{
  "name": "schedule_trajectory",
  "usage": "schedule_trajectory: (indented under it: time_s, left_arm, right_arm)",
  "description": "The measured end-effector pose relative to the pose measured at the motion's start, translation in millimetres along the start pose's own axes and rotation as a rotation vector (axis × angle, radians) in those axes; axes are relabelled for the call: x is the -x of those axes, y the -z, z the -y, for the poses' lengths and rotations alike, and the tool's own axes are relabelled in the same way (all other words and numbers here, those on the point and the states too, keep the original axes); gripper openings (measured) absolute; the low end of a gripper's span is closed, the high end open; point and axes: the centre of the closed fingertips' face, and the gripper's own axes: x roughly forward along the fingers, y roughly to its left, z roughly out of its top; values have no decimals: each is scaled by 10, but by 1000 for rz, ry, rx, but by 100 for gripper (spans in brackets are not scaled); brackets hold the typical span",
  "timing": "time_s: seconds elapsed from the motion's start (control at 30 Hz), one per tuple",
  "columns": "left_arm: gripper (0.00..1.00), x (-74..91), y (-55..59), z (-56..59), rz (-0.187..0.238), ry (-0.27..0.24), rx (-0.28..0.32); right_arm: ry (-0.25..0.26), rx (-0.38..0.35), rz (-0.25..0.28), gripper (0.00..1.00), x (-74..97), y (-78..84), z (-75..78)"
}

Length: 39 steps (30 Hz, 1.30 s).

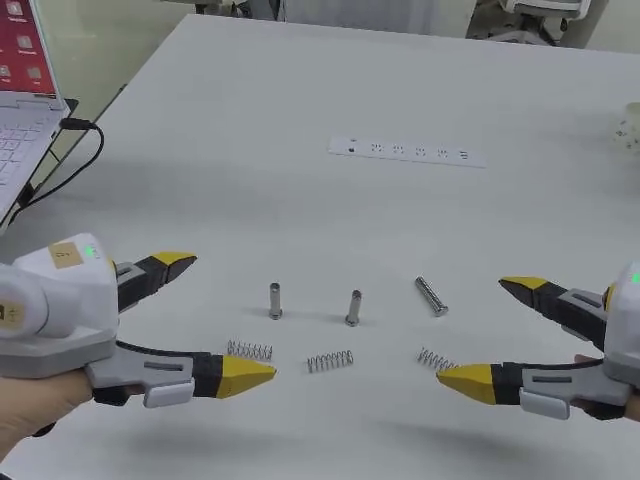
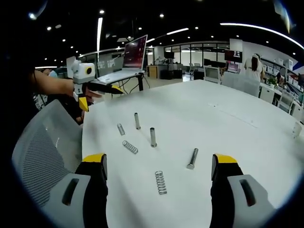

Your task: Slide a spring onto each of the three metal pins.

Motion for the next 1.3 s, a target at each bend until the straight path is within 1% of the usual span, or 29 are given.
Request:
schedule_trajectory:
  time_s: [0.27, 0.37, 1.13, 1.3]
  left_arm:
    - [98, 9, 16, -14, 3, -3, 8]
    - [98, -2, 32, -1, -5, -1, 6]
    - [98, -26, 16, 27, -2, 9, 7]
    - [98, -23, 34, 16, -1, 11, 10]
  right_arm:
    - [-2, 2, 0, 92, -5, -2, -14]
    - [-4, 1, -1, 92, -5, 5, -22]
    - [-7, -3, -3, 91, -2, 28, -29]
    - [-10, -4, -4, 92, 5, 41, -38]
